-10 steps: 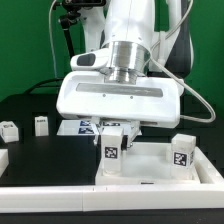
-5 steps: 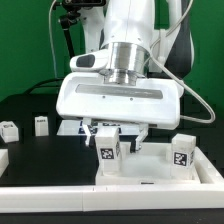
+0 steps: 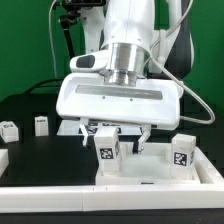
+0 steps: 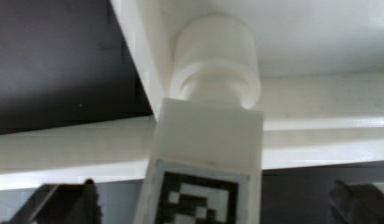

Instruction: Assemble square table

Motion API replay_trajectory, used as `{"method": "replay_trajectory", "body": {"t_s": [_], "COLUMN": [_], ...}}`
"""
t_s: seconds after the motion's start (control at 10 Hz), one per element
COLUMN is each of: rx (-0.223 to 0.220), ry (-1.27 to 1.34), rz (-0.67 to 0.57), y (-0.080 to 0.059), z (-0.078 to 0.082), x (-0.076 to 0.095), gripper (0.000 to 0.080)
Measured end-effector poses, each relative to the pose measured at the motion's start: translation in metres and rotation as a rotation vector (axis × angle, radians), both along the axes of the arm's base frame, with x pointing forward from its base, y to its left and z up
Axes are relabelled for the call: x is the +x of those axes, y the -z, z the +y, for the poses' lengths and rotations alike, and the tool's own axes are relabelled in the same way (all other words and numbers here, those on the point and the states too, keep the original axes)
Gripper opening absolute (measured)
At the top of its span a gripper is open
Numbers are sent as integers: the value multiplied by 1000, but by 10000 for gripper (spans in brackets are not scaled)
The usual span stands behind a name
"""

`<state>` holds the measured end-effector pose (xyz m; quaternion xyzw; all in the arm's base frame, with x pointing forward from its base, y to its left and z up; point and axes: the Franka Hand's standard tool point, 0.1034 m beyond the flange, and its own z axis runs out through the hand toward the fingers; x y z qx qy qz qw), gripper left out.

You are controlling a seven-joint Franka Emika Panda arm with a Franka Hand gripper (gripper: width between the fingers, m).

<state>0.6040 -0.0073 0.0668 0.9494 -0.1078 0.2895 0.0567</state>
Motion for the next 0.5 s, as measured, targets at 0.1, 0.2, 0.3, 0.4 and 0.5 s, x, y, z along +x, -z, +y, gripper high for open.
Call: {"method": "replay_trajectory", "body": {"t_s": [0.1, 0.2, 0.3, 0.4, 0.5], "rx": [-1, 3, 45, 91, 121], "ry": [-1, -9, -3, -4, -9], "rz": [1, 35, 118, 183, 209], "y": [0, 1, -9, -23, -31], "z": [0, -1, -5, -8, -8], "x": [0, 0, 1, 4, 6], "gripper": [649, 649, 649, 649, 649]}}
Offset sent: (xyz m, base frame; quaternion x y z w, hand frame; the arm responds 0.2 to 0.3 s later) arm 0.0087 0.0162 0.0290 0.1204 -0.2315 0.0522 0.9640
